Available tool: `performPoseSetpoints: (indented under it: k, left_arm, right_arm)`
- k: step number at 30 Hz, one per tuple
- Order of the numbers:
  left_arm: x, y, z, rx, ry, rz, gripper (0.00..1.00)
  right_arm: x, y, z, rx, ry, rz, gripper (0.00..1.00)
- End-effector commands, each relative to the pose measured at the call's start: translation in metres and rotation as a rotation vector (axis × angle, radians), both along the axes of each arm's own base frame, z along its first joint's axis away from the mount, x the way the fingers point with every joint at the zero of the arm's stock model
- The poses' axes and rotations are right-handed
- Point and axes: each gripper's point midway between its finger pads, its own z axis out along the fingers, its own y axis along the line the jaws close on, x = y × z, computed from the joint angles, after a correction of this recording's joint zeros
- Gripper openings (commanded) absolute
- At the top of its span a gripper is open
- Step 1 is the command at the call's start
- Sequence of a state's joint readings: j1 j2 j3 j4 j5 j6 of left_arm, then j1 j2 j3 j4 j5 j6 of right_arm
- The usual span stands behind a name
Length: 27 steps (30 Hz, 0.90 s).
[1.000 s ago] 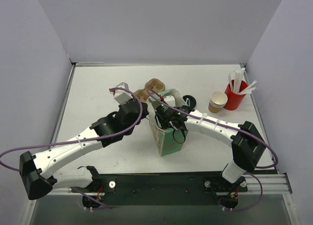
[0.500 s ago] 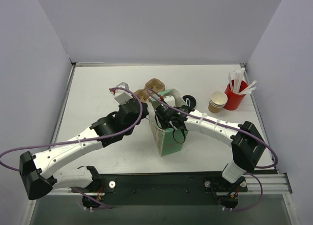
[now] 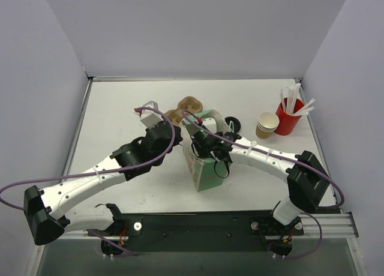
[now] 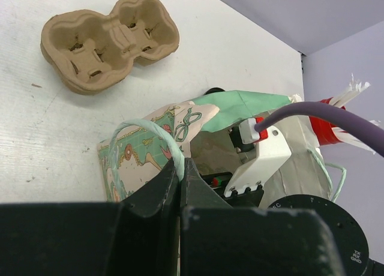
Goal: Pack the takeout coffee
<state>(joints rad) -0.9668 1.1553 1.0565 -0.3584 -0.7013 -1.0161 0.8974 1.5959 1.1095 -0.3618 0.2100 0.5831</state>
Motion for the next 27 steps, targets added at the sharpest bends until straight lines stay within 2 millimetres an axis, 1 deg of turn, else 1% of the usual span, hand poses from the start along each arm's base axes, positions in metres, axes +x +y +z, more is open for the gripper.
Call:
performPoseSetpoints:
  k: [1,7,27]
  left_arm:
    - [-0.001,0.004,0.013,-0.010,-0.021,0.001,0.00]
    - [-0.001,0.004,0.011,-0.005,-0.012,0.007,0.00]
    - [0.001,0.005,0.006,0.006,0.006,0.023,0.00]
  right_arm:
    - [-0.053,-0.043,-0.058,-0.178,0.210,0.020,0.06]
    - [-0.057,-0.043,-0.062,-0.181,0.211,0.036,0.05]
    - [-0.065,-0.049,-0.060,-0.188,0.224,0.036,0.05]
